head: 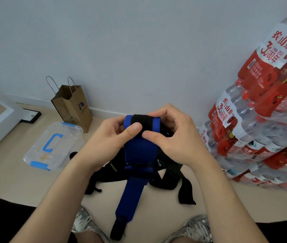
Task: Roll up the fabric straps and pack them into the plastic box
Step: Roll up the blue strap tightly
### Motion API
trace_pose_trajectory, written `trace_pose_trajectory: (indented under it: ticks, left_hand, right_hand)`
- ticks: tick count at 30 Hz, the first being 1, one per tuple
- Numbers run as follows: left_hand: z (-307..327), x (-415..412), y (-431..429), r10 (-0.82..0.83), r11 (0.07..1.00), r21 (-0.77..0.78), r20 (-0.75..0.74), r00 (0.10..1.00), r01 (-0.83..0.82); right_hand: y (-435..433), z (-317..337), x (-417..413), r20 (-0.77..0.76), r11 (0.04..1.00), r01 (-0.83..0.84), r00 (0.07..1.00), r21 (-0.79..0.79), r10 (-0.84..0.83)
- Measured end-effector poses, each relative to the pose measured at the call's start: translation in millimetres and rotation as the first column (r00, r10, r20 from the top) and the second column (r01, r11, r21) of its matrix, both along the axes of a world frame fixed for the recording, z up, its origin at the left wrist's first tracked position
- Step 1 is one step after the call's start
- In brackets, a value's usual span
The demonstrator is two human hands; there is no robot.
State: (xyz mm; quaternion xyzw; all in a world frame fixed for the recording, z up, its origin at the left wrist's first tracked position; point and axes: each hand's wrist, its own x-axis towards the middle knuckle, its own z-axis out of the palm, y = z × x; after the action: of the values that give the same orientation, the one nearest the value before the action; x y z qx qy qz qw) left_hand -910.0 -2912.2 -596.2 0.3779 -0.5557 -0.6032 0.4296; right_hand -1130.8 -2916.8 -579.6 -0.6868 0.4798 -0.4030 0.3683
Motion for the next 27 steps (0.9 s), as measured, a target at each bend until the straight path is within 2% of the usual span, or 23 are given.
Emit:
trace_pose_trajectory:
  ticks: [4, 6, 9, 12, 14, 16, 18, 20, 22, 24, 27]
  left_hand:
    - [-2, 4, -1, -0.015, 0.999, -0.031, 0.027, 1.0, 0.015]
    - [-3, 4, -2, 0.001, 0.998, -0.059, 0.039, 0.999, 0.001]
    - [-4, 2, -2, 0.024, 0.994, -0.105, 0.036, 0.999, -0.02]
    - [-4, 3, -4, 0.057, 0.987, -0.159, 0.132, 0.99, -0.036]
    - [-2, 4, -4, 0.057, 0.991, -0.13, 0.15, 0.987, -0.037]
    - [-1, 4, -2, 0.053, 0.994, -0.101, 0.13, 0.99, -0.04]
    - [-2, 4, -1, 0.052, 0.99, -0.139, 0.116, 0.992, -0.036]
    - [-3, 4, 0, 0.018, 0.984, -0.177, 0.11, 0.994, 0.002]
    - [-2, 5, 1, -0.032, 0.984, -0.169, 0.099, 0.995, 0.049]
    - [-2, 7, 1, -0.062, 0.989, -0.134, 0.067, 0.996, 0.07]
    - [-1, 9, 1, -0.052, 0.998, -0.022, -0.053, 0.997, 0.051]
  right_hand:
    - [-3, 3, -5, 0.064, 0.992, -0.094, 0.994, 0.082, 0.089]
    - [-4, 3, -7, 0.048, 0.987, -0.093, 0.995, 0.13, 0.087]
    - [-4, 1, -5, -0.024, 0.996, -0.026, 0.999, 0.083, 0.028]
    - [-4, -1, -3, 0.001, 1.0, -0.017, 1.0, 0.014, 0.017]
    - [-3, -2, -2, 0.034, 1.0, -0.015, 0.999, 0.001, 0.015]
    - [-2, -2, -1, 0.043, 1.0, -0.022, 0.999, 0.004, 0.022]
    - [-1, 2, -1, 0.067, 0.999, -0.05, 0.997, 0.014, 0.049]
    - [-1, 7, -3, 0.136, 0.994, -0.085, 0.988, 0.069, 0.075]
    - [-2, 11, -4, 0.14, 0.99, -0.064, 0.989, 0.127, 0.046]
    - [-3, 8, -5, 0.109, 0.989, -0.046, 0.994, 0.141, 0.031]
    - [-2, 4, -4, 0.112, 0.997, -0.033, 0.993, 0.069, 0.025]
